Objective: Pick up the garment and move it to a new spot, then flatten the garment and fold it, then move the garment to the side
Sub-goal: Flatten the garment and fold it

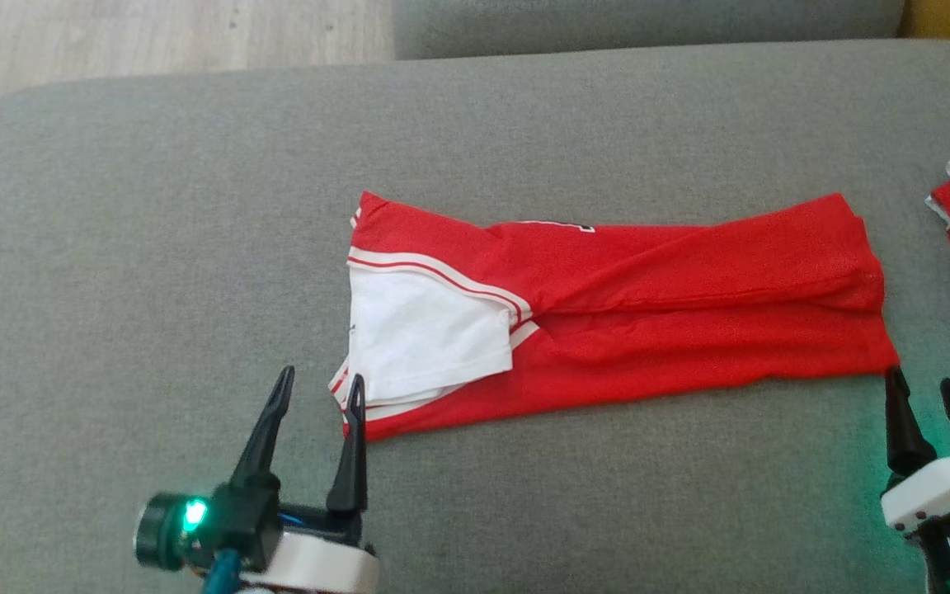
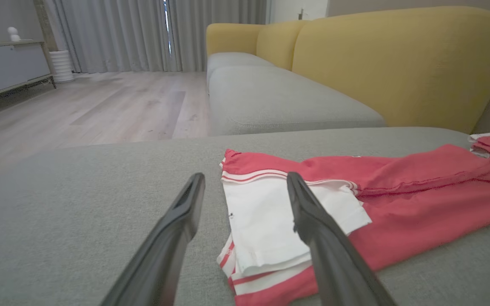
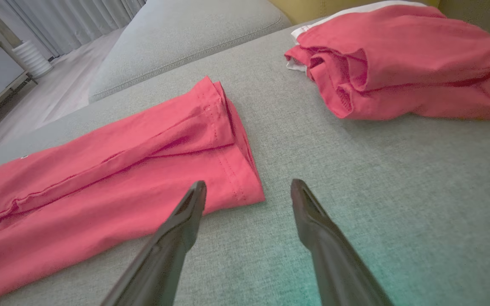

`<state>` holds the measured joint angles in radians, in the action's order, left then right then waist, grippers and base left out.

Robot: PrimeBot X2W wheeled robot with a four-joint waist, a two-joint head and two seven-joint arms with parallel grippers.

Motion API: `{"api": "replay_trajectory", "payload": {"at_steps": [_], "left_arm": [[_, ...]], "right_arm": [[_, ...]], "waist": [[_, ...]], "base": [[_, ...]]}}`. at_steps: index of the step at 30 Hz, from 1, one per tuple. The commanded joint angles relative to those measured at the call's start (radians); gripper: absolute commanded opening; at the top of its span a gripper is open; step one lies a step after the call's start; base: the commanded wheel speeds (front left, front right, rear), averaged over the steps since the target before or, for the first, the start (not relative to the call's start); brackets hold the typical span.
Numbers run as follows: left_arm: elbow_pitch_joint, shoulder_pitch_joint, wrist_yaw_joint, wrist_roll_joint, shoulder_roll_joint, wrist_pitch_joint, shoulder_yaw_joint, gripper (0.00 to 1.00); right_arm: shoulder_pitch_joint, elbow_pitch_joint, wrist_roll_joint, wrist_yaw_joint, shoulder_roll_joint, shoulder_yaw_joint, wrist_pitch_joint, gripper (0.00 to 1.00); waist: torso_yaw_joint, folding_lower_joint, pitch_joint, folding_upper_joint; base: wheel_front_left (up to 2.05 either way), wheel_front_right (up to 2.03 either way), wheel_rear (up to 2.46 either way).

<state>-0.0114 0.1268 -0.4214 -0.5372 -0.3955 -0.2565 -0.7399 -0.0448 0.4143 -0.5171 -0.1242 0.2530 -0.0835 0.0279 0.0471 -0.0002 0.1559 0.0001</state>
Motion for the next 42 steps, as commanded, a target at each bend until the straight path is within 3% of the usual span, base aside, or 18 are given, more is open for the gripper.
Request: {"api": "replay_trajectory", "payload": {"at_steps": [1, 5, 9, 16, 26, 27, 29, 30, 31, 42], "left_arm": [[0.037, 0.008, -0.010, 0.024, 0.000, -0.005, 0.057, 1.00], [0.077, -0.075, -0.021, 0.126, 0.086, -0.005, 0.143, 1.00], [0.099, -0.129, 0.002, 0.212, 0.140, -0.005, 0.185, 1.00], [0.112, -0.173, 0.064, 0.320, 0.210, -0.005, 0.233, 1.00], [0.094, -0.178, 0.134, 0.388, 0.266, -0.005, 0.269, 1.00], [0.093, -0.178, 0.139, 0.392, 0.270, -0.005, 0.274, 1.00], [0.092, -0.178, 0.148, 0.400, 0.277, -0.005, 0.283, 1.00], [0.092, -0.178, 0.151, 0.404, 0.281, -0.005, 0.287, 1.00], [0.091, -0.178, 0.156, 0.407, 0.284, -0.005, 0.291, 1.00], [0.084, -0.186, 0.196, 0.435, 0.301, -0.005, 0.327, 1.00]], "right_arm": [[-0.004, -0.038, 0.013, -0.007, 0.013, 0.003, 0.016, 1.00], [-0.004, -0.054, 0.042, -0.007, -0.025, -0.056, 0.001, 1.00], [-0.045, -0.041, 0.090, -0.007, -0.059, -0.129, -0.023, 1.00], [-0.175, 0.059, 0.214, -0.007, -0.095, -0.263, -0.080, 1.00], [-0.292, 0.274, 0.340, -0.007, -0.100, -0.404, -0.136, 1.00], [-0.300, 0.290, 0.330, -0.007, -0.107, -0.403, -0.149, 0.91], [-0.313, 0.310, 0.301, -0.007, -0.119, -0.388, -0.173, 0.49], [-0.317, 0.315, 0.285, -0.007, -0.121, -0.374, -0.182, 0.33], [-0.318, 0.318, 0.270, -0.007, -0.120, -0.359, -0.186, 0.00], [-0.298, 0.267, 0.177, -0.007, -0.057, -0.260, -0.102, 0.00]], "waist": [[0.008, 0.0002, -0.010, -0.0001], [0.035, 0.0002, -0.025, -0.0001], [0.072, 0.0002, -0.033, -0.0001], [0.143, 0.0002, -0.016, -0.0001], [0.173, 0.0002, 0.006, -0.0001], [0.173, 0.0002, 0.007, -0.0001], [0.171, 0.0002, 0.010, -0.0001], [0.170, 0.0002, 0.010, -0.0001], [0.167, 0.0002, 0.011, -0.0001], [0.115, 0.0002, -0.001, -0.0001]], "base": [[0.00, 0.00, 0.00], [0.00, 0.00, 0.00], [0.00, 0.00, 0.00], [0.00, 0.00, 0.00], [0.00, 0.00, 0.00], [0.00, 0.00, 0.00], [0.00, 0.00, 0.00], [0.00, 0.00, 0.00], [0.00, 0.00, 0.00], [0.00, 0.00, 0.00]]}}
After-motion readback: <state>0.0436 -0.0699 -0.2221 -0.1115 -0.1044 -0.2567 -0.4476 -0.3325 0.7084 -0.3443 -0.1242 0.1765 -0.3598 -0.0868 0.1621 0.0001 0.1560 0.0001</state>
